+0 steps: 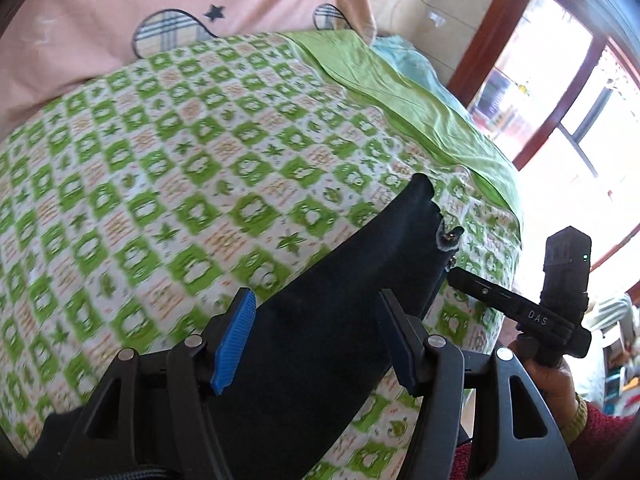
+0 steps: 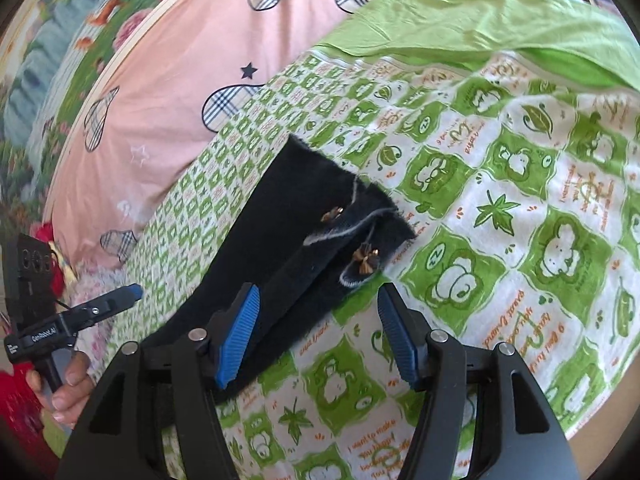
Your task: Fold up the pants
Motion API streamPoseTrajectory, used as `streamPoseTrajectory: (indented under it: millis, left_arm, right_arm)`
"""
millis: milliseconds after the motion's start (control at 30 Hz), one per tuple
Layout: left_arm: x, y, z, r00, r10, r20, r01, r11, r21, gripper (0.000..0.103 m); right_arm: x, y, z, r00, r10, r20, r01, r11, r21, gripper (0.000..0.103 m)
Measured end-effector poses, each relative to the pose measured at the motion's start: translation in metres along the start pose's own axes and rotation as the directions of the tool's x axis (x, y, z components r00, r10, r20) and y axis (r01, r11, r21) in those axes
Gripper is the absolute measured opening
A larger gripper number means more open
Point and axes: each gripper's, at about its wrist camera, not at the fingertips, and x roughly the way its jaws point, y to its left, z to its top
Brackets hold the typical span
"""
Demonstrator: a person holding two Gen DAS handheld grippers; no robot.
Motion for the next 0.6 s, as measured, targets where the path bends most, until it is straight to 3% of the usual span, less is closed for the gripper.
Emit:
streamPoseTrajectory:
  millis: [300, 333, 400, 467, 600]
  left_arm:
    - [0.063, -0.017, 0.04, 0.985, -0.103, -0.137, 0.111, 0.993, 0.049, 0.063]
    - [0.071, -0.02, 0.044, 0.982, -0.11, -0.152, 0.12, 0.991, 0.054, 0.063]
    - [0.084, -0.026, 0.05, 0.974, -0.132, -0.182, 0.146, 0.987, 0.068, 0.063]
    - [0.097, -0.037, 0.054, 0.969, -0.136, -0.209, 0.158, 0.983, 0.097, 0.063]
    - [0.129, -0.055, 0.06, 0.955, -0.126, -0.27, 0.169, 0.975, 0.143, 0.063]
  right_arm:
    - [0.011, -0.005, 0.009, 0.999, 0.025, 0.032, -0.027, 0.997, 0.07, 0.06]
    - [0.011, -0.006, 0.009, 0.999, 0.021, 0.034, -0.023, 0.998, 0.063, 0.057]
    - [0.013, -0.008, 0.009, 1.0, 0.007, 0.03, -0.009, 0.998, 0.055, 0.03]
    - [0.013, -0.016, 0.008, 1.0, 0.011, 0.026, -0.013, 0.998, 0.061, 0.015]
    - [0.007, -0.023, 0.004, 0.999, 0.041, 0.033, -0.042, 0.998, 0.039, 0.013]
